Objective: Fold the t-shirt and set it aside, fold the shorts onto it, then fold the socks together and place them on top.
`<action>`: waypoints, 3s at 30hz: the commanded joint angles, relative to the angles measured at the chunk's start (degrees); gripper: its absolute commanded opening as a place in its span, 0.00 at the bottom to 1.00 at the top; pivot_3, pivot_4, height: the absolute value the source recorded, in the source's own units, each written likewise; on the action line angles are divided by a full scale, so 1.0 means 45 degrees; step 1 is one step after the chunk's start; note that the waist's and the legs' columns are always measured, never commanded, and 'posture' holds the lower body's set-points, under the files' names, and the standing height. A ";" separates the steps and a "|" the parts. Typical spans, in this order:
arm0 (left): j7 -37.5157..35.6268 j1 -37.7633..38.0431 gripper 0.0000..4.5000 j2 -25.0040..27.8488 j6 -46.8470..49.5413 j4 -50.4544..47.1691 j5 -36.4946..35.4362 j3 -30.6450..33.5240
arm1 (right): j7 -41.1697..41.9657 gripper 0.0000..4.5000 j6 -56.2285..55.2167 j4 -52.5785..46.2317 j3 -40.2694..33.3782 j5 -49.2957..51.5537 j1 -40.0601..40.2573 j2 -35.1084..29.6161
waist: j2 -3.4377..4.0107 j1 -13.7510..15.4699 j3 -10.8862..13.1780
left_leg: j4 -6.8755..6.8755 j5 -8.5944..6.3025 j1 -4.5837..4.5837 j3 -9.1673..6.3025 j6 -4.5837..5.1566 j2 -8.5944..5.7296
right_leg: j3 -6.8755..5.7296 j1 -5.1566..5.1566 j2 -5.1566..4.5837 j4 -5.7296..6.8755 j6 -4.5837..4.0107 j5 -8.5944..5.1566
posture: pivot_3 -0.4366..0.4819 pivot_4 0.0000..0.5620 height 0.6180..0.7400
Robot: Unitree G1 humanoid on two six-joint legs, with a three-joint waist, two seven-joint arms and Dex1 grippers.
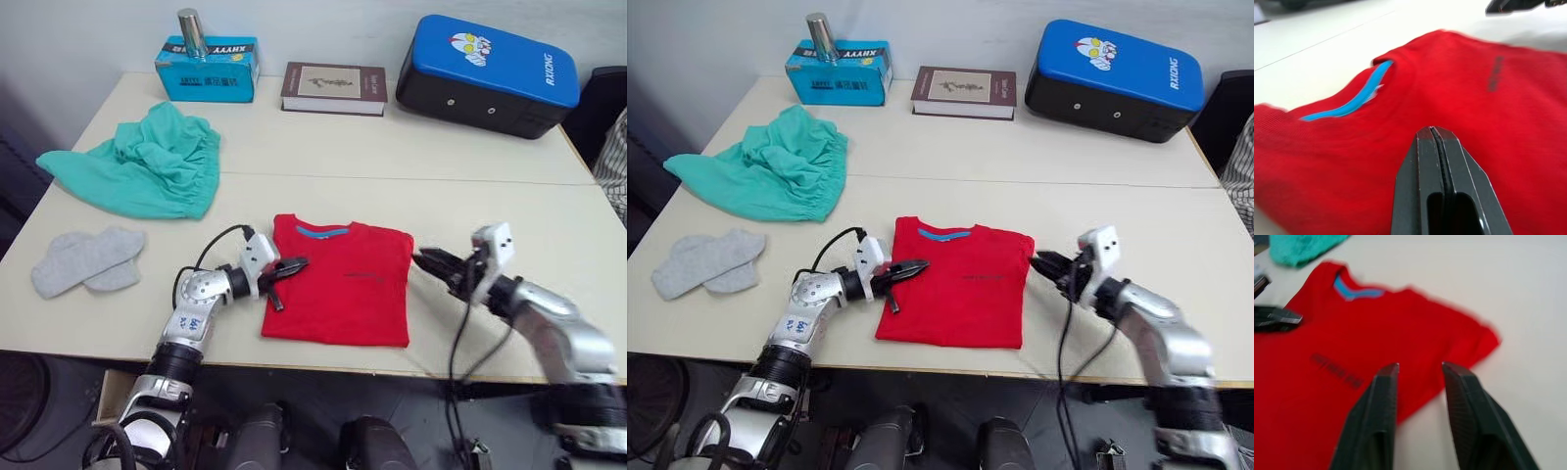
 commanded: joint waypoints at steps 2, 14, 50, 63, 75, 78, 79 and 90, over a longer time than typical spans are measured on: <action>-0.1562 0.0005 0.00 0.0092 -0.0244 -0.1296 -0.0813 -0.0222 | -0.0547 0.67 0.4881 -0.1128 -0.0407 0.2595 -0.0072 -0.0938 | 0.0001 -0.0031 0.0000 | -0.0006 -0.0004 -0.0002 0.0006 0.0006 0.0001 | 0.0001 0.0000 0.0000 -0.0013 -0.0002 0.0000 | 0.48 0.27 1.00; -0.1444 0.0461 0.00 0.0100 -0.0743 -0.0971 0.0351 -0.0949 | -0.3501 0.66 0.7920 -0.0466 0.0489 0.2482 -0.2170 0.2507 | -0.0027 -0.0253 -0.0019 | -0.0021 -0.0027 0.0004 0.0017 0.0018 0.0018 | -0.0005 -0.0011 0.0013 0.0000 -0.0003 0.0000 | 0.48 0.27 1.00; -0.2683 0.1671 0.62 0.1623 0.4174 -0.6570 -0.4292 0.0676 | 0.2540 0.00 -0.0204 1.1782 -0.2319 -0.3444 -0.1121 -0.7303 | 0.0043 -0.0041 0.0019 | -0.0020 -0.0037 -0.0028 0.0100 0.0080 -0.0008 | 0.0023 0.0010 0.0004 -0.0141 0.0006 0.0002 | 0.48 0.27 1.00; -0.3092 0.1942 1.00 0.2803 0.4984 -0.7170 -0.4754 0.1472 | 0.3937 0.39 -0.0878 1.2097 -0.2592 -0.4324 -0.1108 -0.7566 | 0.0052 0.0018 0.0022 | -0.0021 -0.0034 -0.0019 0.0116 0.0070 0.0002 | 0.0030 0.0018 0.0004 -0.0163 0.0006 0.0002 | 0.48 0.27 1.00; -0.1958 0.3753 1.00 0.3988 0.5318 -0.7190 -0.4563 0.3154 | 0.4985 0.99 -0.6326 0.1631 -0.6879 -0.4586 0.3991 -0.6483 | 0.0082 -0.0110 0.0047 | -0.0062 -0.0135 -0.0002 0.0145 0.0046 0.0057 | 0.0043 0.0014 0.0026 -0.0225 0.0011 0.0000 | 0.48 0.27 1.00; -0.1626 0.4049 1.00 0.4071 0.4829 -0.6821 -0.4263 0.3643 | 0.4449 0.99 -0.6446 -0.1179 -0.6090 -0.3743 0.3931 -0.4787 | 0.0072 -0.0001 0.0048 | -0.0075 -0.0136 -0.0007 0.0123 0.0033 0.0064 | 0.0048 0.0005 0.0031 -0.0231 0.0004 -0.0002 | 0.48 0.27 1.00; -0.1502 0.4350 1.00 0.4042 0.4647 -0.6827 -0.4229 0.3904 | 0.4753 0.99 -0.6703 -0.2041 -0.5680 -0.3241 0.4071 -0.4161 | 0.0071 0.0037 0.0048 | -0.0073 -0.0141 -0.0016 0.0121 0.0032 0.0061 | 0.0049 -0.0002 0.0030 -0.0233 0.0003 -0.0002 | 0.48 0.27 1.00; 0.1640 0.9369 1.00 0.3843 0.2549 -0.5004 -0.3402 0.9531 | 0.4356 0.99 -1.0276 -0.2731 0.0385 -0.4107 0.3263 0.0991 | -0.0011 -0.0288 0.0048 | -0.0082 -0.0161 -0.0004 0.0081 0.0019 0.0042 | 0.0011 0.0001 0.0024 -0.0197 0.0050 0.0018 | 0.48 0.27 1.00</action>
